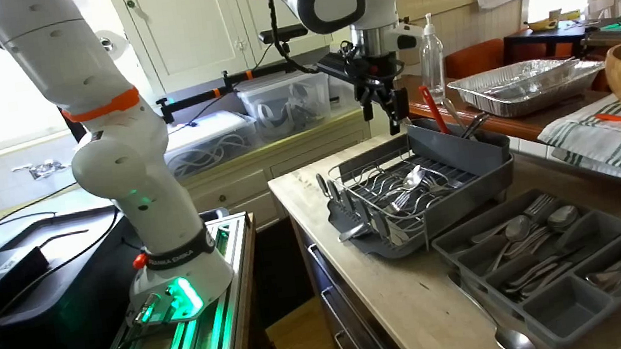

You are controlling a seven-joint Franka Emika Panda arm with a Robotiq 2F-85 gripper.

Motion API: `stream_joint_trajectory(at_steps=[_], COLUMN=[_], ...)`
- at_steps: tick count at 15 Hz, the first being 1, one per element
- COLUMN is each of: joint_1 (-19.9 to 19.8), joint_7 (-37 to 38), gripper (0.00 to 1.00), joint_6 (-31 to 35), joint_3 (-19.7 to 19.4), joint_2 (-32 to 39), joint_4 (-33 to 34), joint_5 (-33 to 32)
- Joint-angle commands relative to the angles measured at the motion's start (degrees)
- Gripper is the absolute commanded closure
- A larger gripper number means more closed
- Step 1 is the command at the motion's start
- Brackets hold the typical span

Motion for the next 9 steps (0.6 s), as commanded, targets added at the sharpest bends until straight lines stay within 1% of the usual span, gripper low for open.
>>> stream_joint_trajectory(at_steps=[1, 2, 4, 6, 9], joint_1=[-1.19, -1.37, -2.28, -2.47, -3.18], joint_7=[-0.07, -0.94, -5.76, -16.17, -28.65], gripper=[0.0, 0.0, 0.0, 0.0, 0.0], joint_6=[-0.25, 1.44, 1.16, -0.38, -1.68], joint_3=[1.21, 1.11, 0.14, -0.82, -1.47], joint_2=[1.24, 0.5, 2.07, 3.9, 6.46], joint_4=[0.98, 0.02, 1.0, 2.43, 3.37], joint_5=[0.16, 0.23, 0.52, 3.53, 7.95])
